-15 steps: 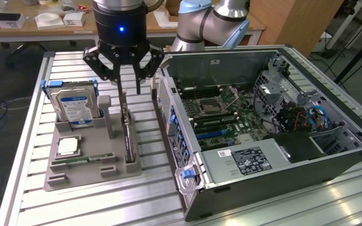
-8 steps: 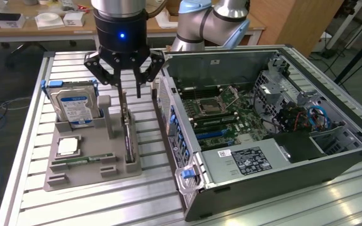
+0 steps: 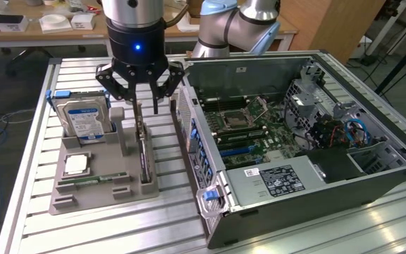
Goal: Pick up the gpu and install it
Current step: 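Pick up the gpu and move the gpu toward the slot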
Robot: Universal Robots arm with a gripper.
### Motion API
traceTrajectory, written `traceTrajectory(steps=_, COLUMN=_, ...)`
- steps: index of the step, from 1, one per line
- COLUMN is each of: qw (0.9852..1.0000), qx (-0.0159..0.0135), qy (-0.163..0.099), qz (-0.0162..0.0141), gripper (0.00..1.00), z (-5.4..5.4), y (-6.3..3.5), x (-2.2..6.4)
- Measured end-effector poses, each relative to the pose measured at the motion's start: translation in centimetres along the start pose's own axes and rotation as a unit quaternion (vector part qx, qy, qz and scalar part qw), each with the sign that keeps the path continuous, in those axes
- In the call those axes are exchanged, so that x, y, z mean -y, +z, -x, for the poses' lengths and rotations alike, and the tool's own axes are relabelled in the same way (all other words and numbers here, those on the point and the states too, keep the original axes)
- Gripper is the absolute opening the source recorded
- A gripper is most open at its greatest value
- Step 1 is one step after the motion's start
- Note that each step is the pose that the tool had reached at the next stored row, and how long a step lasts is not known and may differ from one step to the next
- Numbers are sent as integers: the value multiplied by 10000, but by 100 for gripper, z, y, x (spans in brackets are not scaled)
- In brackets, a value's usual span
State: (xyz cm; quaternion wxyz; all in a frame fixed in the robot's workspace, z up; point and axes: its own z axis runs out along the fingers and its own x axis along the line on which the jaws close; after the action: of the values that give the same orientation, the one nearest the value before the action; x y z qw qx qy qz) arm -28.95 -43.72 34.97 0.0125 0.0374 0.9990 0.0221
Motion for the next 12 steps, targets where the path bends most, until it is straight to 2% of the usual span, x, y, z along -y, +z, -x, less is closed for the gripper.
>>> traceTrajectory(steps=12, qw=10000, qx=0, qy=0, qz=0, gripper=41, z=-1, y=52, x=3)
